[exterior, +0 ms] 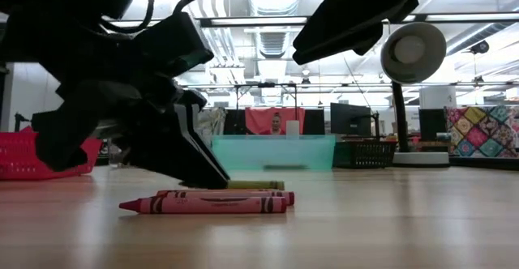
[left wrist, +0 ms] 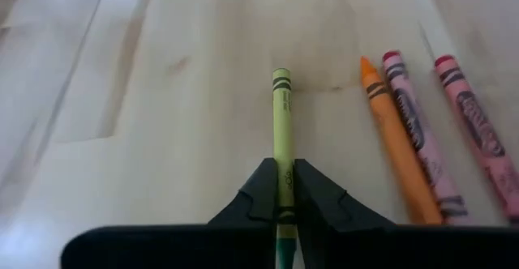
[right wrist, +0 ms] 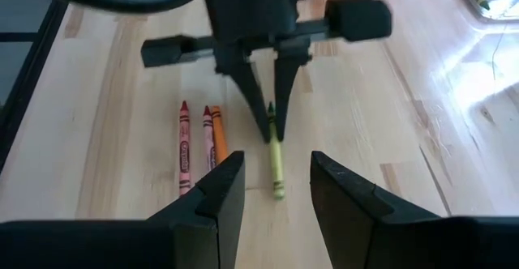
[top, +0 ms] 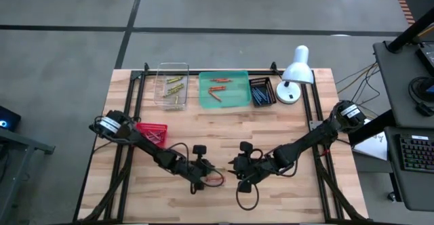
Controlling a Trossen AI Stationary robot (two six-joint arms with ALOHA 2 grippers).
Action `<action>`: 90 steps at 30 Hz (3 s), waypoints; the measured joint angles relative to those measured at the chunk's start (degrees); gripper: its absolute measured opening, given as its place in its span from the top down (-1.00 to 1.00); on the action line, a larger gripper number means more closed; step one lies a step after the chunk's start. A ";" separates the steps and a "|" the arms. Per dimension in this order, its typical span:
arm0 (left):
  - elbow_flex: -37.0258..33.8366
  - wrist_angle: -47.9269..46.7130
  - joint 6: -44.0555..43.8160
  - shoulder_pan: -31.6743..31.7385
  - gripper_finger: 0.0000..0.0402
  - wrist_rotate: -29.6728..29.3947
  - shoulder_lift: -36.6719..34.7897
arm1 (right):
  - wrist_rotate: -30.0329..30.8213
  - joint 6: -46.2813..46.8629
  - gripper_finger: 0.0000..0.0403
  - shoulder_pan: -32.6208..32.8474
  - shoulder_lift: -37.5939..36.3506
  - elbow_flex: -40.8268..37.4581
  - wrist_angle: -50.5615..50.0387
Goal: Sort crayons
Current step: Put the green crayon into the transparent bin
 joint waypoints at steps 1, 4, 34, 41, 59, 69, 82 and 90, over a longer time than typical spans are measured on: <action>-0.07 -1.31 0.16 0.06 0.99 -0.02 -0.79 | 0.07 -0.06 0.36 0.00 0.00 0.00 0.00; -0.07 -5.92 0.35 0.49 0.99 -0.10 -3.71 | 0.39 -0.04 0.36 0.00 0.00 -0.02 0.00; 5.75 -61.07 -2.17 29.37 1.00 -5.58 -41.76 | 1.39 0.13 0.36 -0.56 0.00 -0.07 -0.22; 8.70 -66.88 5.45 42.43 1.00 -4.99 -40.33 | 1.31 1.07 0.36 -1.35 0.00 -0.07 -0.52; 20.15 -71.16 26.36 67.36 1.00 -0.99 -21.21 | 1.23 -3.58 0.36 -10.79 -2.38 1.90 -12.70; 28.53 -76.81 32.37 69.78 1.00 -0.97 -8.41 | 0.80 -7.06 0.36 -15.70 -2.38 1.90 -12.80; 27.88 -74.45 32.04 69.98 1.00 -1.08 -3.54 | 0.78 -5.39 0.36 -15.78 -2.38 1.90 -13.73; 27.64 -73.05 30.88 69.98 1.00 -1.07 -2.67 | 0.76 -4.12 0.36 -15.78 -2.38 1.90 -13.70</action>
